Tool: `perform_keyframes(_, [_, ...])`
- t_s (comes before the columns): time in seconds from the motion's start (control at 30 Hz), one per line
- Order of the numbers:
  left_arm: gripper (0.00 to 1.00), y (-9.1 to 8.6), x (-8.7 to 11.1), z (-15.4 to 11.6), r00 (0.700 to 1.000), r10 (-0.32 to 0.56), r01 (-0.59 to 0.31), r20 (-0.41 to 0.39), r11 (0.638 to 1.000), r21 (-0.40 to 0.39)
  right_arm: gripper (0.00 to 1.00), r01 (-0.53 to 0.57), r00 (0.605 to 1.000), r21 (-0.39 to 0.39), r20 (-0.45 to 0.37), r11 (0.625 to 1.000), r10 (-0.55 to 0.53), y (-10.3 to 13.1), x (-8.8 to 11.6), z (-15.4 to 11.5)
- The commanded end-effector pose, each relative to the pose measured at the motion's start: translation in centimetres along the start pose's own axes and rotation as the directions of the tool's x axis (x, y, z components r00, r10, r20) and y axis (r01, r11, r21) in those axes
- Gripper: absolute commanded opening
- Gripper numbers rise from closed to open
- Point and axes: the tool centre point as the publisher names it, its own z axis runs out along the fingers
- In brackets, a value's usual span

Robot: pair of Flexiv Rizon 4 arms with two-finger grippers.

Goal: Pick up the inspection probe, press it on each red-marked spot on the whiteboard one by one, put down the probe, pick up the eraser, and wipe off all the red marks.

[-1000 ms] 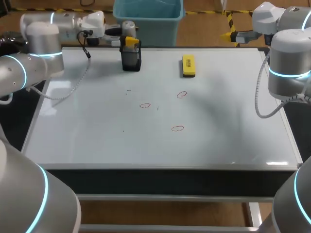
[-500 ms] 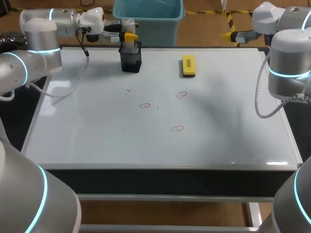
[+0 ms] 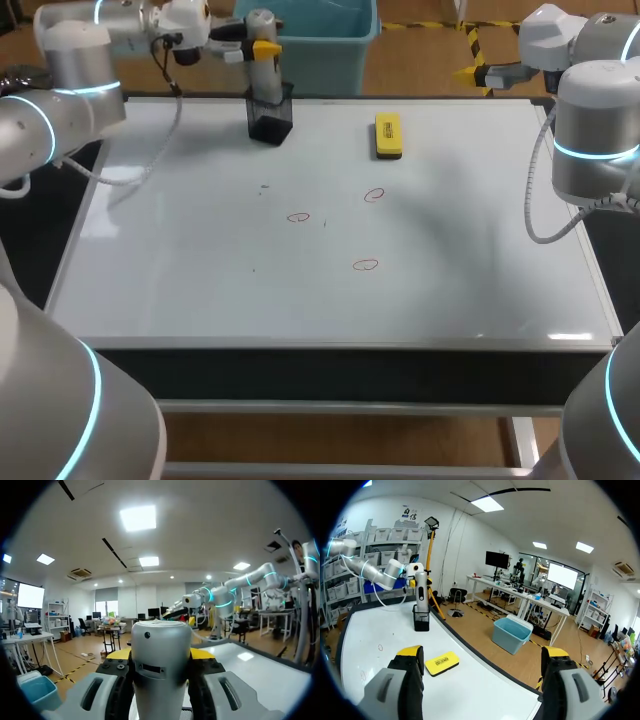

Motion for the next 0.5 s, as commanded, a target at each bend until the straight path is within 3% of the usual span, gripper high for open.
perform_keyframes(0.03, [0.00,-2.0,1.3,0.0,0.999,0.021,-0.020,0.039,1.000,-0.024,1.00,0.000,1.000,0.000,0.000,1.000,0.000,0.0,0.0,0.0])
perform_keyframes(0.5, [0.00,-7.4,2.5,-0.5,0.996,0.069,-0.068,0.062,0.998,-0.015,1.00,0.000,1.000,0.000,0.000,1.000,0.000,0.0,0.0,0.0])
